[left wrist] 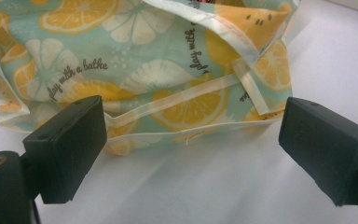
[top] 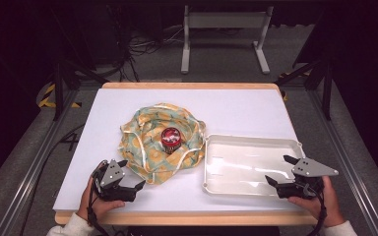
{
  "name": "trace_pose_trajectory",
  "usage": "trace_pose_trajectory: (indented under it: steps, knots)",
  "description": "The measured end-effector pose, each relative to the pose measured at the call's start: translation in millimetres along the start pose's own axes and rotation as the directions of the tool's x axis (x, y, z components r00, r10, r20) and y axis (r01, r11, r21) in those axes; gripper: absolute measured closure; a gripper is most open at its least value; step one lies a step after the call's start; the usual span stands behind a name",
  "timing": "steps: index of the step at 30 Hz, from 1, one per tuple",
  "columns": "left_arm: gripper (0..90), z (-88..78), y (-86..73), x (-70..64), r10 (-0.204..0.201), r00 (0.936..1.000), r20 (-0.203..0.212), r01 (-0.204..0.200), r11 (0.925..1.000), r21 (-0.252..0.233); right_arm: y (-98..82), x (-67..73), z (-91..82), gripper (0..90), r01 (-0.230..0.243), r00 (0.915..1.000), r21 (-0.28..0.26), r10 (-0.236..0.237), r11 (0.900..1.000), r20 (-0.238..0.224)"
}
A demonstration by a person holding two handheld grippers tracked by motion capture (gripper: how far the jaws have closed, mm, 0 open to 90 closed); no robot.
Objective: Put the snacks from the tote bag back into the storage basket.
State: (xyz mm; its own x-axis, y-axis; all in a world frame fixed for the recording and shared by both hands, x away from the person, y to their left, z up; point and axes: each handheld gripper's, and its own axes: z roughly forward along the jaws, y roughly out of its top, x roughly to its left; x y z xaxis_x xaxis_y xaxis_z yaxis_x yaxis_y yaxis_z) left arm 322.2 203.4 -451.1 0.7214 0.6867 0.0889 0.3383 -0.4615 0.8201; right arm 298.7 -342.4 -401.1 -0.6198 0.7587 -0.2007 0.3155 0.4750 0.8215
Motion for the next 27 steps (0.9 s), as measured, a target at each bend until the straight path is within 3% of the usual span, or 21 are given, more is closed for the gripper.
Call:
trace_pose_trajectory:
  steps: [12, 16, 21, 27]
  knots:
    - [8.4, -7.6, -4.3, -0.3, -0.027, 0.9995, -0.018, 0.027, 0.9994, -0.021, 14.9, 4.6, 5.3, 9.4, 0.034, 0.999, 0.001, -0.034, 0.999, -0.027]
    - [8.4, -5.7, -4.2, -0.4, -0.025, 0.9995, -0.018, 0.024, 0.9997, -0.008, 32.1, 5.2, 15.1, 10.2, 0.049, 0.9958, -0.007, -0.05, 0.999, -0.077]
    - [8.1, -5.7, -4.0, -1.5, -0.017, 0.9996, -0.021, 0.017, 0.9999, 0.001, 49.3, 1.9, 33.7, 15.5, 0.061, 0.9873, 0.029, -0.056, 0.998, -0.149]
    - [8.1, -5.6, -4.4, -1.4, -0.013, 0.9997, -0.021, 0.013, 0.9999, 0.006, 65.5, 6.0, 53.2, 14.6, 0.076, 0.9821, 0.048, -0.067, 0.996, -0.176]
